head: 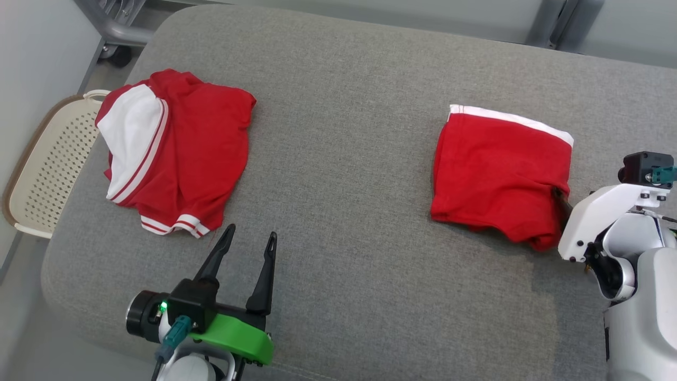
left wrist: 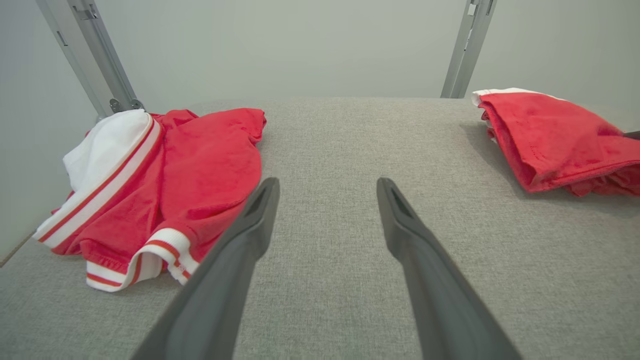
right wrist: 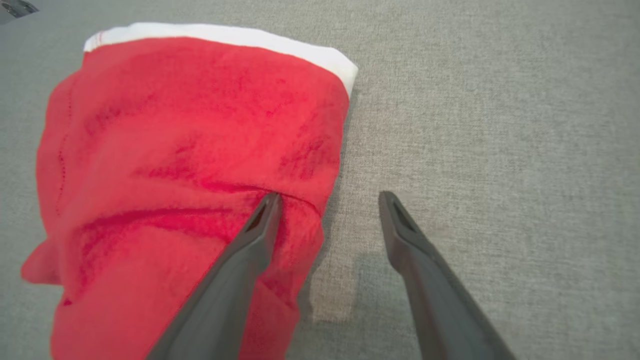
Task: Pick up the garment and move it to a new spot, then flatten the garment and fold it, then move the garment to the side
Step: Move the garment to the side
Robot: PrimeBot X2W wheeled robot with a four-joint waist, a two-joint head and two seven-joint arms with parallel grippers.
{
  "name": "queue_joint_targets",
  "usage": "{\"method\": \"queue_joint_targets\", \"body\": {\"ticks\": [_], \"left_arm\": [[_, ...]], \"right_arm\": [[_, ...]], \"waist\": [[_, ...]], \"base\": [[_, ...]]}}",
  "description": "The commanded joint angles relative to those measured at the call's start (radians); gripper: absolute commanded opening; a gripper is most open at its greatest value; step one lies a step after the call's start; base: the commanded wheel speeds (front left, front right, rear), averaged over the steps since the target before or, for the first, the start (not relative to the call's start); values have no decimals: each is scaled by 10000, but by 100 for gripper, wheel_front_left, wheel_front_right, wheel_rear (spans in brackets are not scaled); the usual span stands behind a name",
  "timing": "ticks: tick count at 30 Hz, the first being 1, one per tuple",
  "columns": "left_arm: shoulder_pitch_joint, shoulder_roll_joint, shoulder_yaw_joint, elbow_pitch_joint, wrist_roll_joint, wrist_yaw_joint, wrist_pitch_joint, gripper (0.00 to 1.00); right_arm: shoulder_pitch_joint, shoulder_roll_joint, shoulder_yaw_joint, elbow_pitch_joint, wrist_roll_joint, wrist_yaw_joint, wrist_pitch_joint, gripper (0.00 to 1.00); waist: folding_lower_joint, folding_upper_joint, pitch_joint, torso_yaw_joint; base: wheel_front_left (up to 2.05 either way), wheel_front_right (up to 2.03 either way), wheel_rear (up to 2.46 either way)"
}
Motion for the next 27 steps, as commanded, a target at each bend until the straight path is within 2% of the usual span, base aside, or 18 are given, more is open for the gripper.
{"method": "queue_joint_targets", "body": {"ticks": [1, 11, 12, 13, 14, 21, 27], "left_arm": [[-137, 21, -11, -24, 74, -22, -4, 100], [-220, 0, -15, -43, 71, -26, -4, 100], [-229, -1, -10, -45, 70, -28, -4, 100], [-236, -3, -3, -49, 70, -29, -3, 100], [-259, -4, 7, -31, 83, -33, -3, 100], [-280, -6, 75, 13, 124, -29, -3, 100], [-324, 39, 137, -179, 189, 39, -3, 100]], "right_arm": [[-121, -31, -51, 188, 222, -8, -196, 100], [-371, -7, 215, 1709, 1026, -5, -743, 100], [-388, -3, 234, 1832, 1049, -5, -787, 92], [-423, 2, 244, 1936, 1055, -5, -836, 41], [-449, 8, 266, 2119, 942, -5, -908, 0], [-620, -19, 236, 2276, 478, -14, -1122, 0], [-875, -51, 480, 1737, -403, -14, -981, 0]], "waist": [[0, 0, 131, 106], [0, 0, 396, 231], [0, 0, 411, 233], [0, 0, 423, 233], [0, 0, 433, 235], [0, 0, 390, 133], [0, 0, 439, -376]], "base": [[0, 0, 0], [0, 0, 0], [0, 0, 0], [0, 0, 0], [0, 0, 0], [0, 0, 0], [0, 0, 0]]}}
